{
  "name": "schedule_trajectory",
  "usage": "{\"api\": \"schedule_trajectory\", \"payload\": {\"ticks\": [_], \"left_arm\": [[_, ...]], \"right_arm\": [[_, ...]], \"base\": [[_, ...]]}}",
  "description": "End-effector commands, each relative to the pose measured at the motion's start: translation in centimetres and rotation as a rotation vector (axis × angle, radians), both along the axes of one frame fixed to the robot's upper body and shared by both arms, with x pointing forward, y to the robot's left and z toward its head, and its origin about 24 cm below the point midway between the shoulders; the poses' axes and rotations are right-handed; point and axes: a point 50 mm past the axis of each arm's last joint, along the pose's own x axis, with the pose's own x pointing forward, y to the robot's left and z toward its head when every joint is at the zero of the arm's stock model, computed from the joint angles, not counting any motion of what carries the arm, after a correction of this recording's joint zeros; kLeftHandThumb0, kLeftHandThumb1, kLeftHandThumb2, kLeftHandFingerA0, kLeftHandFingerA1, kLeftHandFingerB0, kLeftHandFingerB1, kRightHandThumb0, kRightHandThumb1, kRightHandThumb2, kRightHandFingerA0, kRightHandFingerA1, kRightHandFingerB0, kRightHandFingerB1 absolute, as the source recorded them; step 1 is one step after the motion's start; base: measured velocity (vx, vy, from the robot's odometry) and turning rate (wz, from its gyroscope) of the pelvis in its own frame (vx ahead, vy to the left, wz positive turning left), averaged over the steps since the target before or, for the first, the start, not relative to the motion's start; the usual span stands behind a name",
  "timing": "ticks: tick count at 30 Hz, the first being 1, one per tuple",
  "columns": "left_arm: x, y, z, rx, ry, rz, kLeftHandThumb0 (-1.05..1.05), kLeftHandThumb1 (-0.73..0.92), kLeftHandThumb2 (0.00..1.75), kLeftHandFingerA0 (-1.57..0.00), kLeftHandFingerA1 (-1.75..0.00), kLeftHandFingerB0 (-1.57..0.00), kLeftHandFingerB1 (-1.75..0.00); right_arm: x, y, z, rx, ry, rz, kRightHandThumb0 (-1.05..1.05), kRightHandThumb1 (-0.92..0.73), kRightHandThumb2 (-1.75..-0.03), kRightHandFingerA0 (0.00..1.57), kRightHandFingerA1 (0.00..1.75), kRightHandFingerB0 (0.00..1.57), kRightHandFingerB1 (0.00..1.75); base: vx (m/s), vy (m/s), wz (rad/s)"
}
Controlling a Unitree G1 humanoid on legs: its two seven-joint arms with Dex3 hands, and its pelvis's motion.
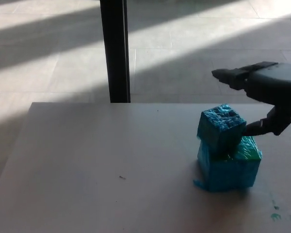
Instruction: The robot uses its right hand to pick up the small cube kept on the middle on the desk and place it on the bigger cube kept next to it
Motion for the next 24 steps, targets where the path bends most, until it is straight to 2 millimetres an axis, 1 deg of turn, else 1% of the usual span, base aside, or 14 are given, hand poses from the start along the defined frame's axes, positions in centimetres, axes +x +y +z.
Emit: {"api": "schedule_trajectory", "payload": {"ticks": [1,5,6,7,8,9,10,13,14,16,19,20,22,24], "left_arm": [[-0.3,0.4,0.3,0.016,-0.010,0.005,-1.02,0.88,0.67,-0.43,-0.56,-0.37,-0.39],[-0.5,0.5,0.2,0.014,-0.004,0.020,-1.03,0.88,0.67,-0.43,-0.54,-0.38,-0.38],[-0.5,0.5,0.3,0.012,-0.002,0.016,-0.98,0.66,1.10,-0.38,-0.59,-0.32,-0.49],[-0.6,0.5,0.3,0.014,0.001,0.008,-1.03,0.88,0.67,-0.42,-0.53,-0.37,-0.38],[-0.6,0.4,0.2,0.011,0.001,0.009,-0.98,0.66,1.10,-0.36,-0.59,-0.31,-0.49],[-0.6,0.4,0.2,0.007,-0.001,0.011,-0.98,0.66,1.10,-0.36,-0.59,-0.31,-0.49],[-0.6,0.5,0.3,0.015,0.002,0.006,-1.02,0.89,0.67,-0.40,-0.53,-0.36,-0.39],[-0.6,0.5,0.4,0.026,0.014,-0.004,-1.02,0.90,0.68,-0.41,-0.53,-0.36,-0.38],[-0.6,0.5,0.4,0.029,0.017,-0.007,-1.02,0.90,0.67,-0.42,-0.53,-0.37,-0.38],[-0.6,0.5,0.4,0.021,0.008,0.007,-1.02,0.89,0.68,-0.42,-0.53,-0.37,-0.38],[-0.7,0.5,0.4,0.015,0.000,0.004,-1.01,0.90,0.67,-0.41,-0.57,-0.37,-0.39],[-0.7,0.5,0.3,0.011,-0.004,0.011,-1.02,0.88,0.64,-0.41,-0.57,-0.37,-0.39],[-0.7,0.5,0.4,0.011,-0.005,0.012,-1.02,0.89,0.65,-0.41,-0.56,-0.37,-0.39],[-0.8,0.5,0.2,0.012,0.002,0.022,-1.02,0.88,0.67,-0.42,-0.57,-0.39,-0.39]], "right_arm": [[-0.1,-2.0,3.7,0.118,-0.066,-0.052,-0.92,-0.52,-0.57,0.00,0.00,0.00,0.00],[-0.5,-4.2,5.3,0.195,-0.138,-0.075,-0.91,-0.52,-0.57,0.00,0.00,0.00,0.00],[-0.5,-4.9,5.6,0.207,-0.144,-0.086,-0.91,-0.52,-0.57,0.00,0.00,0.00,0.00],[-0.6,-5.5,6.0,0.222,-0.142,-0.111,-0.92,-0.52,-0.57,0.00,0.00,0.00,0.00],[-0.6,-5.8,6.1,0.230,-0.145,-0.121,-0.91,-0.50,-0.56,0.00,0.00,0.00,0.00],[-0.6,-6.3,6.3,0.240,-0.150,-0.131,-0.91,-0.50,-0.56,0.00,0.00,0.00,0.00],[-0.7,-6.9,6.7,0.226,-0.167,-0.158,-0.92,-0.51,-0.57,0.00,0.00,0.00,0.00],[-1.2,-10.3,7.2,0.251,-0.219,-0.264,-0.90,-0.59,-0.59,0.00,0.00,0.00,0.00],[-1.4,-11.1,7.2,0.262,-0.231,-0.287,-0.87,-0.53,-0.74,0.00,0.00,0.00,0.00],[-1.8,-12.4,7.0,0.276,-0.248,-0.322,-0.86,-0.63,-0.59,0.00,0.00,0.00,0.00],[-2.6,-14.5,6.8,0.281,-0.274,-0.395,-0.78,-0.63,-0.59,0.00,0.00,0.00,0.00],[-3.1,-15.6,6.6,0.298,-0.290,-0.432,-0.79,-0.50,-0.76,0.00,0.00,0.00,0.02],[-3.8,-16.9,6.3,0.329,-0.304,-0.471,-0.77,-0.51,-0.75,0.00,0.00,0.00,0.03],[-4.2,-17.6,6.0,0.316,-0.335,-0.507,-0.96,-0.58,-0.88,0.00,0.13,0.00,0.00]], "base": [[0.00,0.000,0.00],[0.00,0.000,0.00],[0.00,0.000,0.00],[0.00,0.000,0.00],[0.00,0.000,0.00],[0.00,0.000,0.00],[0.00,0.000,0.00],[0.00,0.000,0.00],[0.00,0.000,0.00],[0.00,0.000,0.00],[0.00,0.000,0.00],[0.00,0.000,0.00],[0.00,0.000,0.00],[0.00,0.000,0.00]]}}
